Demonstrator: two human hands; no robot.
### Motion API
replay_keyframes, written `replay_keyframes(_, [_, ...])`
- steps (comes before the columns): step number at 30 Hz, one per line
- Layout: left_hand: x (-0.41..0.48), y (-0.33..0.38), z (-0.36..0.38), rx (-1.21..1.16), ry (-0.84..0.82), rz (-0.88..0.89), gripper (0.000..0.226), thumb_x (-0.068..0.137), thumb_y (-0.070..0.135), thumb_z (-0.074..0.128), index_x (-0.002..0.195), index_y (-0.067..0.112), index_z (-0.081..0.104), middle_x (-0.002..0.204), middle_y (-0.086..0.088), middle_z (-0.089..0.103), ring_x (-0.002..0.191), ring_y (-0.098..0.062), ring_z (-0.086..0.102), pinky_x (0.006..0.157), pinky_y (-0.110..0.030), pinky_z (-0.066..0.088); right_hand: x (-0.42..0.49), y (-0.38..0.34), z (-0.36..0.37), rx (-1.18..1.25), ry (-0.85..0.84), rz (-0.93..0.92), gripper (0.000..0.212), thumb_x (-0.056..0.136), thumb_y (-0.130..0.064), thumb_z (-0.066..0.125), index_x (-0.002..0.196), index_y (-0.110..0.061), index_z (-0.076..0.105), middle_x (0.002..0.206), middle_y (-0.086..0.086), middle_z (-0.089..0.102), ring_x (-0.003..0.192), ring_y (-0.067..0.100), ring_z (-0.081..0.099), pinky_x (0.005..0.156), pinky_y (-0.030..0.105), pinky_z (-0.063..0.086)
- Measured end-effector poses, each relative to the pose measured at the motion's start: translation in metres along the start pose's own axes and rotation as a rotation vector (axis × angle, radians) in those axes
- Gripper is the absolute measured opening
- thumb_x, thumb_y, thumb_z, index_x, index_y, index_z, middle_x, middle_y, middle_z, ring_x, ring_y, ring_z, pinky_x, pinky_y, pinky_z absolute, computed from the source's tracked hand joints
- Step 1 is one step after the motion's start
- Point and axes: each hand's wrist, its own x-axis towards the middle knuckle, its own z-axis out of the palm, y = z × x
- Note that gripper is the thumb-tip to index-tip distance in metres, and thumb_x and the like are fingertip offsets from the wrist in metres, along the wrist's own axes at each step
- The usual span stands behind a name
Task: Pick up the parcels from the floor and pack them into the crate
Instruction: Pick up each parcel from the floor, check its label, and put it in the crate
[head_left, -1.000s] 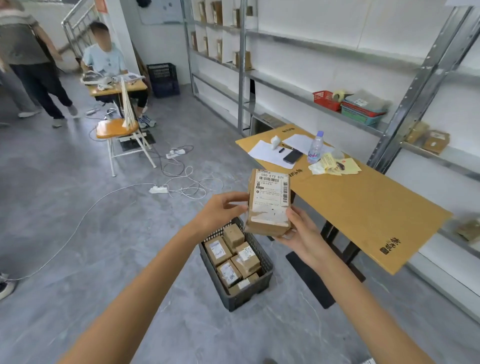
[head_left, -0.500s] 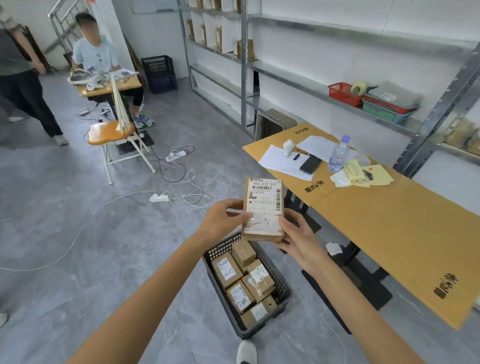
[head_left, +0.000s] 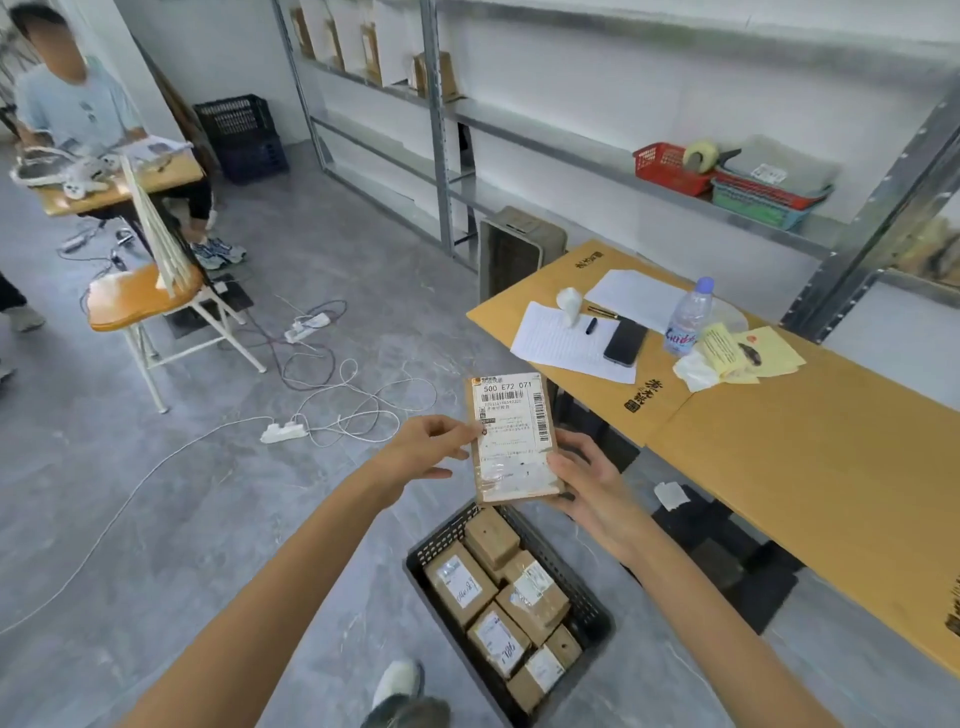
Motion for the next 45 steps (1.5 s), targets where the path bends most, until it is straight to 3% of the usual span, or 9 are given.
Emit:
replay_keyframes(7, [0.088,0.023,-0.077,-0.017,-0.088,0.098,0.061,0.079,0.036,0.072,0.131,0.031,0.040,0.124,0.000,0.052,0.113,-0.017,0.056,0.081,-0.037,0.055,0.068,0.000,0.045,-0.060,0.121,-0.043,0.084,0.054,-0.048,0.087,0.124,-0.015,0.055,0.121,0.012,0.064,0.108,0.023,0.063,0.090,0.038,0.054])
replay_keyframes(15, [0.154,0.022,-0.119,-0.192,-0.249,0.075,0.035,0.080,0.016,0.073,0.110,0.009,0.057,0.121,-0.016,0.059,0.093,-0.020,0.067,0.084,-0.042,0.057,0.120,0.020,0.081,0.010,0.471,-0.061,0.062,0.074,-0.054,0.072,0.126,-0.025,0.054,0.124,0.003,0.062,0.118,0.022,0.055,0.105,0.050,0.040])
replay_keyframes(20, [0.179,-0.007,-0.096,-0.192,-0.299,-0.044,0.035,0.079,0.015,0.074,0.108,0.009,0.053,0.118,-0.017,0.061,0.096,-0.025,0.068,0.077,-0.034,0.059,0.126,0.060,0.078,0.088,0.534,0.043,0.060,0.076,-0.044,0.066,0.129,-0.035,0.041,0.124,-0.004,0.062,0.115,0.019,0.061,0.092,0.045,0.052])
replay_keyframes(25, [0.206,-0.055,-0.065,-0.041,-0.346,-0.168,0.034,0.082,0.023,0.072,0.108,0.011,0.053,0.113,-0.007,0.064,0.091,-0.013,0.067,0.076,-0.030,0.058,0.137,0.100,0.057,0.255,0.782,0.088,0.046,0.090,-0.023,0.059,0.128,-0.021,0.035,0.114,-0.001,0.063,0.106,0.021,0.063,0.083,0.039,0.057])
replay_keyframes(30, [0.264,-0.144,-0.041,0.319,-0.343,-0.159,0.011,0.090,0.023,0.060,0.100,0.017,0.061,0.113,-0.002,0.063,0.095,-0.012,0.055,0.070,-0.017,0.041,0.168,0.194,0.011,0.291,0.969,0.253,0.039,0.088,-0.018,0.064,0.122,-0.015,0.046,0.110,0.009,0.067,0.097,0.023,0.068,0.085,0.042,0.055])
replay_keyframes(34, [0.319,-0.260,-0.017,0.541,-0.383,-0.238,0.024,0.097,0.020,0.044,0.116,0.016,0.058,0.116,-0.004,0.059,0.101,-0.016,0.055,0.073,-0.016,0.038,0.211,0.311,-0.032,0.168,1.042,0.451,0.052,0.077,-0.034,0.073,0.122,-0.019,0.050,0.119,0.007,0.065,0.104,0.020,0.063,0.093,0.041,0.050])
replay_keyframes(38, [0.368,-0.395,0.006,0.649,-0.402,-0.411,0.032,0.098,0.013,0.034,0.121,0.007,0.056,0.108,-0.007,0.062,0.092,-0.018,0.060,0.079,-0.026,0.049,0.265,0.434,-0.065,0.241,1.079,0.640,0.042,0.089,-0.024,0.065,0.125,-0.013,0.047,0.100,0.003,0.060,0.080,0.008,0.054,0.062,0.023,0.040])
replay_keyframes(40, [0.386,-0.447,0.016,0.651,-0.401,-0.466,0.027,0.097,0.008,0.031,0.110,0.010,0.055,0.092,0.000,0.057,0.073,-0.009,0.053,0.060,-0.018,0.045,0.295,0.492,-0.080,0.269,1.063,0.724,0.045,0.091,-0.024,0.063,0.130,-0.013,0.043,0.102,0.004,0.059,0.077,0.008,0.052,0.057,0.023,0.037])
replay_keyframes(45, [0.425,-0.544,0.029,0.588,-0.386,-0.553,0.036,0.095,0.007,0.034,0.126,0.011,0.052,0.090,0.004,0.054,0.071,-0.007,0.050,0.061,-0.021,0.041,0.368,0.596,-0.110,0.293,1.003,0.748,0.044,0.094,-0.028,0.057,0.133,-0.019,0.039,0.111,0.005,0.060,0.081,0.015,0.057,0.077,0.031,0.049])
